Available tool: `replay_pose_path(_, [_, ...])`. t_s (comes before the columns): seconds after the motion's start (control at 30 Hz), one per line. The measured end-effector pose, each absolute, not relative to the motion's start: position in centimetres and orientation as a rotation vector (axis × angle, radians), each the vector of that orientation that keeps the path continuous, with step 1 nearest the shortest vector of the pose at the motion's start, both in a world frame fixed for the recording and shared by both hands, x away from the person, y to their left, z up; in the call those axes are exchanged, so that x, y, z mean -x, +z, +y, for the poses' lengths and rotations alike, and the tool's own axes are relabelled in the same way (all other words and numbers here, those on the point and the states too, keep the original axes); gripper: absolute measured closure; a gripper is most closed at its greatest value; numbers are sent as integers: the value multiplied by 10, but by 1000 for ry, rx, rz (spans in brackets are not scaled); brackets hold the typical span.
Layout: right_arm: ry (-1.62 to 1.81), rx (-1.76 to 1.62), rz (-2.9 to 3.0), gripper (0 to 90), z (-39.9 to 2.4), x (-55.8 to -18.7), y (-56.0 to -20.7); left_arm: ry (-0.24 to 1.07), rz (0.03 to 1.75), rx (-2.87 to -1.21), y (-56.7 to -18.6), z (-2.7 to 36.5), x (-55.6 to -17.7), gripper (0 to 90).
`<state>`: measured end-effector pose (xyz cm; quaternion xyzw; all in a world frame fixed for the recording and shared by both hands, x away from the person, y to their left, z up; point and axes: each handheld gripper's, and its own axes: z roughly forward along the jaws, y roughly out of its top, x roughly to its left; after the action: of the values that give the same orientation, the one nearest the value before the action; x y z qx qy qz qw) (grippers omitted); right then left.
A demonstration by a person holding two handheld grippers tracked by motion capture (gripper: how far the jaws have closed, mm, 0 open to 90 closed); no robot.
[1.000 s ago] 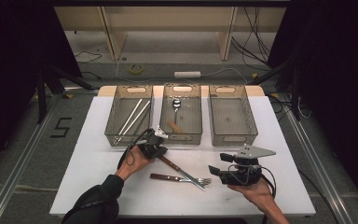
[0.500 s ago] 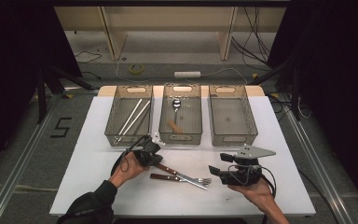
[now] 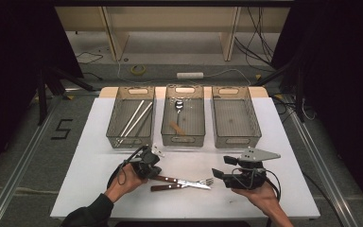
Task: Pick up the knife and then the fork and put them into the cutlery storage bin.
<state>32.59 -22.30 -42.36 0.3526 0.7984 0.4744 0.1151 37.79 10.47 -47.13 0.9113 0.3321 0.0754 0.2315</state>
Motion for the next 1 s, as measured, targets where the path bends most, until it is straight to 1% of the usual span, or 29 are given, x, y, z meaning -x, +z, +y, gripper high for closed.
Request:
replay_pose_path(0.37, [1387,-1023,2348,336,-222,-324,-424,195,883,-2535,-470,106,-345,889])
replay_pose_path(0.53, [1384,-1021,2356,336,-221,-323,-424,206,871,-2527,-469,108,-345,887])
replay_pose_path(0.6, [1385,-1019,2356,336,-220,-323,-424,210,848,-2518,-464,110,-347,837])
replay_pose_path(0.67, [1386,-1020,2355,336,-221,-323,-424,212,818,-2500,-457,112,-347,763])
replay_pose_path(0.77, [1384,-1022,2356,336,-221,-323,-424,187,758,-2510,-449,114,-346,613])
replay_pose_path(0.87, [1385,-1020,2357,336,-221,-323,-424,163,734,-2524,-445,115,-345,476])
replay_pose_path(1.0, [1384,-1016,2362,336,-220,-323,-424,158,699,-2549,-445,116,-345,379])
